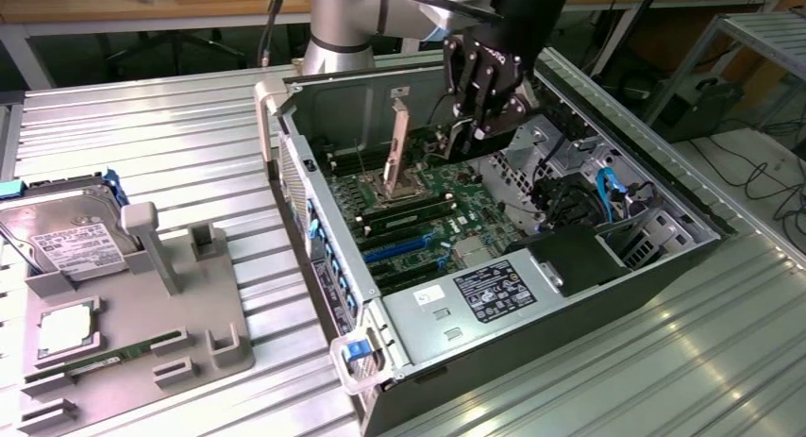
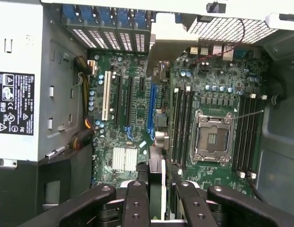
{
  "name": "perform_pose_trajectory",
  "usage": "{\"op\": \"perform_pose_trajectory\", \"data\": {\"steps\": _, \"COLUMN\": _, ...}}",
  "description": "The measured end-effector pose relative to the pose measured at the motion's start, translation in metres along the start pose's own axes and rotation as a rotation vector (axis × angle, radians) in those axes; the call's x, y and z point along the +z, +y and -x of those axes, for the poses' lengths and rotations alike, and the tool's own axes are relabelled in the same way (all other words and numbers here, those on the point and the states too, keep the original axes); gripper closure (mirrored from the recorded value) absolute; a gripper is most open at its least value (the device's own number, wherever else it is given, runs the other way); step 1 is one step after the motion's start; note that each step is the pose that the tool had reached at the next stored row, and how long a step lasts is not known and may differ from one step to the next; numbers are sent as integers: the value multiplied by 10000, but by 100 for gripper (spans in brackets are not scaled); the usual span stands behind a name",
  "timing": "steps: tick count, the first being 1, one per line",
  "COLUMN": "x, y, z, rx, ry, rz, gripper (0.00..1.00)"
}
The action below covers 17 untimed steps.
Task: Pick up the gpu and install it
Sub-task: 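Insert the gpu into the slot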
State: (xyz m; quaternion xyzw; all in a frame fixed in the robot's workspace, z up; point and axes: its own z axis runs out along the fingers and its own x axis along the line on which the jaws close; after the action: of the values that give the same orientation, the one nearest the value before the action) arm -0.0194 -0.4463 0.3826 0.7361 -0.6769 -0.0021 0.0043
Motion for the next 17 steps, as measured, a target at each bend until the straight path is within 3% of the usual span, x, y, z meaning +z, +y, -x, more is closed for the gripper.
{"op": "perform_pose_trajectory", "data": {"steps": 6, "x": 107, "y": 12, "z": 4, "rx": 97, "ry": 6, "rz": 6, "gripper": 73}}
{"op": "perform_pose_trajectory", "data": {"steps": 10, "x": 208, "y": 12, "z": 5, "rx": 954, "ry": -1, "rz": 14, "gripper": 73}}
{"op": "perform_pose_trajectory", "data": {"steps": 17, "x": 316, "y": 103, "z": 15, "rx": 883, "ry": 25, "rz": 29, "gripper": 73}}
